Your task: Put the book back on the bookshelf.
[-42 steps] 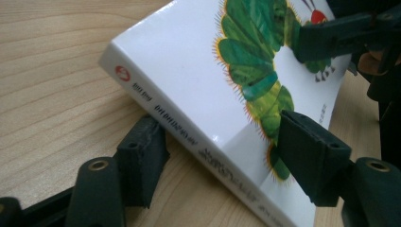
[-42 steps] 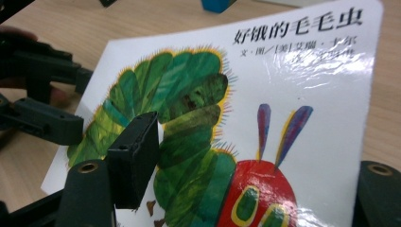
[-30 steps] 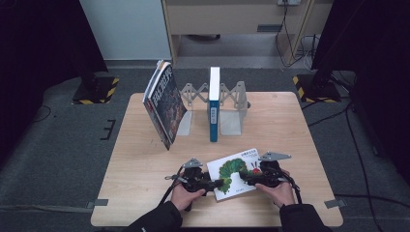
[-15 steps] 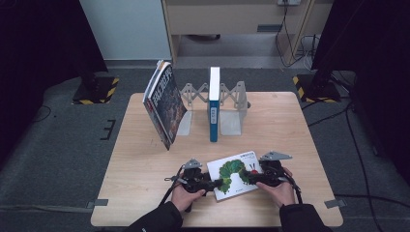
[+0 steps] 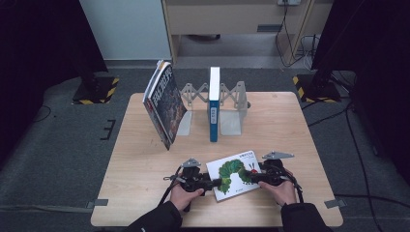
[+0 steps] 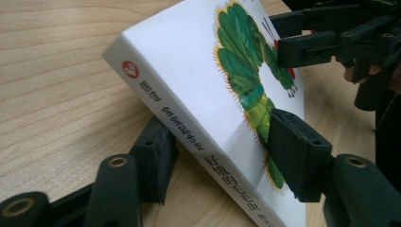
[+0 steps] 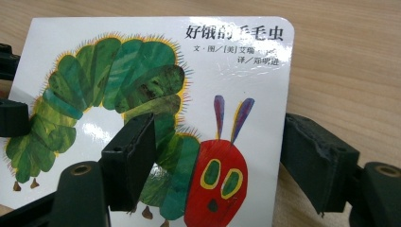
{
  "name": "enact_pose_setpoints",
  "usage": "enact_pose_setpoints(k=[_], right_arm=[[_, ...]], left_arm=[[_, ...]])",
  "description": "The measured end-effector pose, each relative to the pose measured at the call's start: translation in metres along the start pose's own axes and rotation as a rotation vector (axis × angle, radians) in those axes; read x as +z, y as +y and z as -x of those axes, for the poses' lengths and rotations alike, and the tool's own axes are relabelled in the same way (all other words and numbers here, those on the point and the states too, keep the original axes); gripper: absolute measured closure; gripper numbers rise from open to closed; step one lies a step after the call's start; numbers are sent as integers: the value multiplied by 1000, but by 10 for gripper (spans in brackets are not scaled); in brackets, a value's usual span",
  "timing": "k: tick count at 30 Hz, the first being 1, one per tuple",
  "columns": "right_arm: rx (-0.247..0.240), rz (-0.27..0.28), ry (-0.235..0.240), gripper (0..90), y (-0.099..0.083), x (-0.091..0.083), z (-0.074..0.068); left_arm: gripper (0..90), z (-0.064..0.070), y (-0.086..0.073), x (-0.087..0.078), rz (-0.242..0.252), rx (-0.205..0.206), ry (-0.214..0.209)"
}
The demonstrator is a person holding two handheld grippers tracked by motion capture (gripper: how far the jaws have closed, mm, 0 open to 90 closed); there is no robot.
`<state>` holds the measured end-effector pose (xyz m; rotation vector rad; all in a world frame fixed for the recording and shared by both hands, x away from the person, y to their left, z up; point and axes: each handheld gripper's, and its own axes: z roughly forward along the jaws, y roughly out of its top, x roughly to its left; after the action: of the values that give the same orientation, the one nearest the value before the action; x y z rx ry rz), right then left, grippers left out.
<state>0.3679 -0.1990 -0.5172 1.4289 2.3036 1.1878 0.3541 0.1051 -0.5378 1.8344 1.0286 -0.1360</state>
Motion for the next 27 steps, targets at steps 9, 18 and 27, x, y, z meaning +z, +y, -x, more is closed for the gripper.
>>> enact_pose_setpoints(k=[9, 18, 27], right_arm=[[-2, 91, 22, 346, 5, -5, 3], [8, 88, 19, 346, 5, -7, 1], [6, 122, 21, 362, 6, -10, 2]], left_arm=[[575, 2, 10, -13, 68, 19, -4], [570, 4, 11, -12, 62, 31, -24], [587, 7, 11, -10, 70, 50, -53]])
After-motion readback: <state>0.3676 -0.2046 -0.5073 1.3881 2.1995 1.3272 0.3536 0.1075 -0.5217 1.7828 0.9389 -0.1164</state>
